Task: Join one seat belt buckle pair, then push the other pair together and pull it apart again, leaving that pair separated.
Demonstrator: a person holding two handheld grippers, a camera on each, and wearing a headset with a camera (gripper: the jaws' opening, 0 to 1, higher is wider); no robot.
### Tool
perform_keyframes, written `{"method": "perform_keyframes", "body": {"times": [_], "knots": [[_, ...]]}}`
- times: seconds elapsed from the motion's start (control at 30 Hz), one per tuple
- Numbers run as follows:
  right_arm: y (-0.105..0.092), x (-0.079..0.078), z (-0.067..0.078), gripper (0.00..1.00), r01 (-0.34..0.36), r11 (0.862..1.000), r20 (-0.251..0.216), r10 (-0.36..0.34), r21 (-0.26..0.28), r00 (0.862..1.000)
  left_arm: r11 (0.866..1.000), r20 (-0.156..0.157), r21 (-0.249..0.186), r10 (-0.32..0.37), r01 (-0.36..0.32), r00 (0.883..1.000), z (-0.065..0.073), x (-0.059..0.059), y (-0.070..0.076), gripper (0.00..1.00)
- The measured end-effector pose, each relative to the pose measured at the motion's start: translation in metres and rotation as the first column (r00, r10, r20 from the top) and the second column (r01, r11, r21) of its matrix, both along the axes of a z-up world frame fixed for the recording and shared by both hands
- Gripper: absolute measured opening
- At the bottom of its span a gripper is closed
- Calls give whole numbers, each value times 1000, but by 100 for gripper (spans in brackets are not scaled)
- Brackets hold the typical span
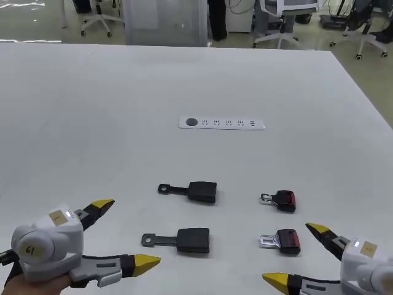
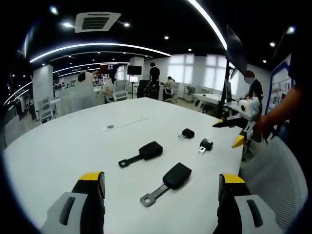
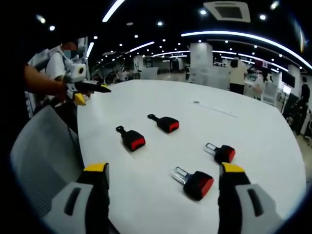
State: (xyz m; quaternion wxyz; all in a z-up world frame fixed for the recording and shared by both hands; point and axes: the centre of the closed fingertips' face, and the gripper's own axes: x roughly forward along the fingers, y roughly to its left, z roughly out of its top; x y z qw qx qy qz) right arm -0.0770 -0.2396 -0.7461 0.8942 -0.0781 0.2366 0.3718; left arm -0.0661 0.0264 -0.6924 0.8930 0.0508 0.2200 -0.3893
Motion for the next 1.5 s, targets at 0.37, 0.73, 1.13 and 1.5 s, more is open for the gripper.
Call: {"method": "perform_keyframes", "body": {"times": [0.37, 0.73, 1.13, 1.5], "knots": [[-4, 1, -1, 93, -10, 1000, -3, 10, -20, 1000, 1000, 2, 11, -11, 11, 1000, 0, 0, -1, 98], [-9, 2, -1, 93, -16, 999, -5, 16, -28, 1000, 999, 0, 33, -32, 32, 999, -2, -1, -4, 98], [-14, 5, -3, 91, -38, 998, -14, 37, -40, 999, 997, -6, 48, -56, 57, 998, -6, 1, -11, 97], [-19, 10, -10, 88, -92, 994, -43, 89, -62, 995, 994, -24, 68, -81, 83, 996, -12, 3, -17, 95]]}}
